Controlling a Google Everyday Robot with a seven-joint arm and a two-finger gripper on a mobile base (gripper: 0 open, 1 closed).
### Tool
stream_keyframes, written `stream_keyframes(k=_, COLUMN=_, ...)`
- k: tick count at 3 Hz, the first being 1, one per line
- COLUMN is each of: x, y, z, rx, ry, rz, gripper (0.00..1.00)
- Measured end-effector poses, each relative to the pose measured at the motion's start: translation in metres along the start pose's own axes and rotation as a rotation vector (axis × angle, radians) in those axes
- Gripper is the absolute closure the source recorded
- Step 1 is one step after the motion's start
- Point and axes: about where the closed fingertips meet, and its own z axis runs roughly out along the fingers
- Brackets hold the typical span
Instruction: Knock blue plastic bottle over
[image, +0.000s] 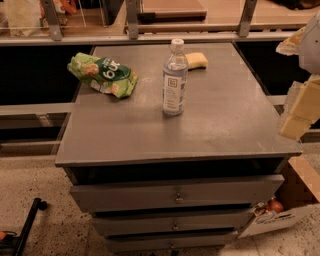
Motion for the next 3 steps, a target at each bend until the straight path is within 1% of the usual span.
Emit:
stream_keyframes(k=1, x=0.0, y=0.0, z=0.0, rx=0.0, ry=0.0, rz=0.0, gripper=0.0)
stream_keyframes(k=2, x=-0.003, y=-0.004, z=0.001, rx=0.01, ry=-0.037, rz=0.001, gripper=0.0)
stream_keyframes(k=3, x=-0.026, y=-0.021, z=0.018, rx=0.016, ry=-0.142, rz=-0.015, gripper=0.0)
